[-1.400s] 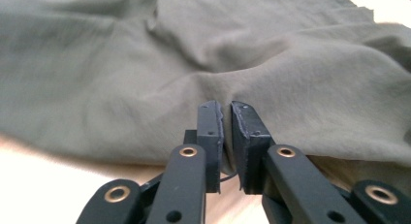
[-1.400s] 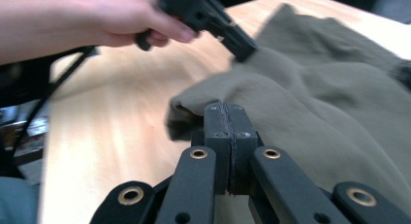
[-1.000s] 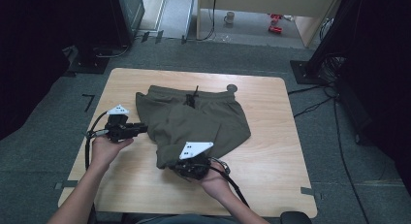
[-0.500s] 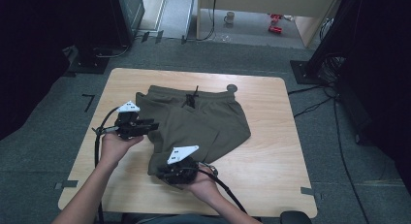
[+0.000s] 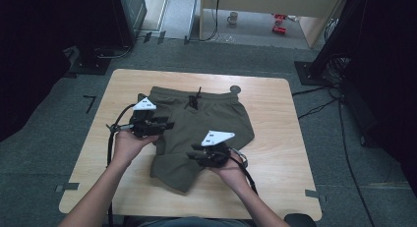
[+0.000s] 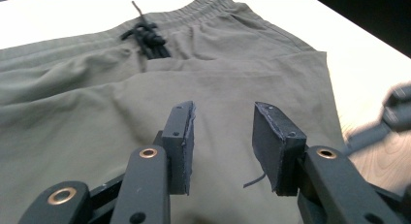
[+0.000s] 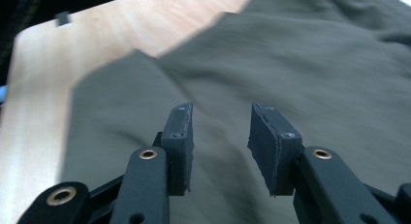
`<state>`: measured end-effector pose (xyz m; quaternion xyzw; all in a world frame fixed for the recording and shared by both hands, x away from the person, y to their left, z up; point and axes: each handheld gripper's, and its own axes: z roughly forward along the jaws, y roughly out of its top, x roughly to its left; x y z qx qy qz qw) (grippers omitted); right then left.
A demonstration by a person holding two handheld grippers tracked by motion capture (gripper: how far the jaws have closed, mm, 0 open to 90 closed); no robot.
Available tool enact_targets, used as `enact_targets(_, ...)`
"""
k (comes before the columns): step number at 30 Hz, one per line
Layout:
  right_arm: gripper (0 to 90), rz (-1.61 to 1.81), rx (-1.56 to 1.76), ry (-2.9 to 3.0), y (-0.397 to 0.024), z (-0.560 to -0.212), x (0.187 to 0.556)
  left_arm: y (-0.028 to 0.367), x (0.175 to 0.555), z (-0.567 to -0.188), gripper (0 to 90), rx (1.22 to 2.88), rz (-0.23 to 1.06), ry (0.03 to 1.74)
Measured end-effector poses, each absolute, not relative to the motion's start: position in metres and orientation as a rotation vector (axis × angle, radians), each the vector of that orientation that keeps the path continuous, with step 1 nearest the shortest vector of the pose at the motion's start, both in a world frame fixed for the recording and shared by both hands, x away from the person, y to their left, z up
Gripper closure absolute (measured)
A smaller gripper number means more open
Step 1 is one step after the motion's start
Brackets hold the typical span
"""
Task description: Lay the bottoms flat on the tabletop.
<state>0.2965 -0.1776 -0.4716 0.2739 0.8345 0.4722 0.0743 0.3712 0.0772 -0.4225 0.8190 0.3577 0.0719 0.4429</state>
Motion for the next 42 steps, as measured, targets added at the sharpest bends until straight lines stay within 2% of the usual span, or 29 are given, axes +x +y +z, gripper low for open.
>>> enact_targets(5,60.1,1.393,0.935,2.447,-0.213,-0.475,0.314,0.052,0.368,-0.424,51.6,2.074,0.178,0.861)
enact_targets(13,60.0,1.366,1.077,2.319,-0.253,-0.484,0.339,0.022,0.364,-0.433,50.5,2.107,0.139,0.832)
enact_targets(19,59.8,1.339,1.163,2.306,-0.264,-0.5,0.348,-0.006,0.356,-0.442,49.3,2.127,0.105,0.796)
enact_targets(28,57.0,1.268,1.205,2.275,-0.277,-0.507,0.358,-0.038,0.35,-0.467,47.7,2.176,0.069,0.801)
enact_targets(32,57.0,1.24,1.249,2.275,-0.283,-0.514,0.362,-0.049,0.346,-0.48,46.6,2.245,0.12,0.77)
enact_targets(40,55.6,1.226,1.294,2.274,-0.288,-0.522,0.367,-0.052,0.348,-0.503,44.3,2.284,0.113,0.773)
enact_targets(42,54.0,1.213,1.281,2.282,-0.287,-0.521,0.366,-0.049,0.347,-0.505,47.3,2.27,0.132,0.769)
